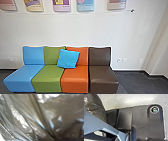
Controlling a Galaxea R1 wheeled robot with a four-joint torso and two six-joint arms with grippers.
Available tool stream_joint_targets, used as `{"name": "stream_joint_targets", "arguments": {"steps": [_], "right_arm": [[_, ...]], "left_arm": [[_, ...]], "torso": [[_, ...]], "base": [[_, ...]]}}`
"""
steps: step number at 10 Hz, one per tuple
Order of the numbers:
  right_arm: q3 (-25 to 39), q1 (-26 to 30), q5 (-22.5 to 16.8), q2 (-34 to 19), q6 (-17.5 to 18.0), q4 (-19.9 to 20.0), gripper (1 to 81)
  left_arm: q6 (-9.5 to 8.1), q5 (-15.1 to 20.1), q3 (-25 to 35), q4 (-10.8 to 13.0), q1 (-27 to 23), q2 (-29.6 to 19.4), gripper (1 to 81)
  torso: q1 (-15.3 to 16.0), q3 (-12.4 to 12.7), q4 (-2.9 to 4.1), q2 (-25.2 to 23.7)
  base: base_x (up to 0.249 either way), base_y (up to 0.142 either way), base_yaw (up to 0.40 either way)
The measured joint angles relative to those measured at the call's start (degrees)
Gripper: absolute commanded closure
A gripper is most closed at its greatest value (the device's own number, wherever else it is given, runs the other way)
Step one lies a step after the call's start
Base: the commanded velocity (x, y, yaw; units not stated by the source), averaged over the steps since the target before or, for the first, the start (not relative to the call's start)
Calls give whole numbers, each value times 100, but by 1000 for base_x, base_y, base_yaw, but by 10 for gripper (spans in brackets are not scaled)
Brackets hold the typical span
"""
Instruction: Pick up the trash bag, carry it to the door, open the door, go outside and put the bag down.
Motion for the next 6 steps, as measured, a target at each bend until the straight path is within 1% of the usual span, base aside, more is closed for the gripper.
{"name": "stream_joint_targets", "arguments": {"steps": [2,4,6], "right_arm": [[-224,-52,18,184,0,-49,10],[-467,-88,35,328,-2,-57,10],[-792,-83,52,512,0,-74,10]], "left_arm": [[0,0,-102,38,-2,91,811],[0,-2,-199,74,46,160,811],[0,-2,-369,77,61,246,811]], "torso": [[-277,378,0,415],[-500,474,0,754],[-784,505,0,1185]], "base": [[0,0,0],[0,0,0],[0,0,0]]}}
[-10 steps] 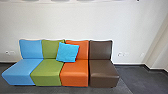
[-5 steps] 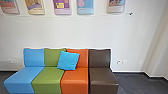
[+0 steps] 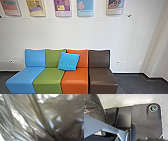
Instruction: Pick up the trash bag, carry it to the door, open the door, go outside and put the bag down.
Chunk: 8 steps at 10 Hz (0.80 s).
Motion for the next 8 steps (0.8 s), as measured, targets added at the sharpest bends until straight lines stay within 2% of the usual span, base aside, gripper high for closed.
{"name": "stream_joint_targets", "arguments": {"steps": [3,6,8], "right_arm": [[-600,0,18,450,-2,-73,10],[-770,-10,11,574,0,-127,10],[-796,-10,20,579,-2,-129,10]], "left_arm": [[0,-28,-179,2,-45,121,811],[-2,-69,-190,2,-65,121,811],[0,-65,-190,2,-69,121,811]], "torso": [[-400,2,0,621],[-780,22,0,1220],[-984,265,0,1539]], "base": [[0,0,0],[0,0,0],[0,0,0]]}}
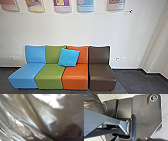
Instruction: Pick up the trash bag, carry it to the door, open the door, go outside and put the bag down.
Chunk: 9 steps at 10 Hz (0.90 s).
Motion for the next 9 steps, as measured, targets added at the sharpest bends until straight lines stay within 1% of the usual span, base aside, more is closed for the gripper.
{"name": "stream_joint_targets", "arguments": {"steps": [4,5,7,9], "right_arm": [[-2,-32,-9,0,0,-20,10],[-2,-54,-6,0,2,-20,10],[-2,-76,-20,0,2,-24,10],[-5,-56,-15,2,2,-22,10]], "left_arm": [[0,-10,0,0,89,2,811],[0,-10,0,0,99,0,811],[-2,-2,0,-2,122,2,811],[-17,-10,-5,0,116,50,811]], "torso": [[-540,817,0,817],[-655,983,0,988],[-736,1084,0,1088],[-741,1082,0,1084]], "base": [[0,0,0],[0,0,0],[0,0,0],[0,0,0]]}}
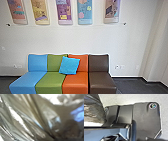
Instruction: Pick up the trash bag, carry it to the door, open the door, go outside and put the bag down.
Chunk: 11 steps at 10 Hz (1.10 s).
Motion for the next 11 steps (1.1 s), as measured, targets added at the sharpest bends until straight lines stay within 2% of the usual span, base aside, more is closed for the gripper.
{"name": "stream_joint_targets", "arguments": {"steps": [9,11], "right_arm": [[-11,0,-2,56,0,-6,10],[-20,0,-2,56,0,-13,10]], "left_arm": [[9,5,-6,15,2,90,811],[11,5,-10,15,2,88,811]], "torso": [[-7,2,0,0],[-7,2,0,0]], "base": [[0,0,0],[0,0,-140]]}}
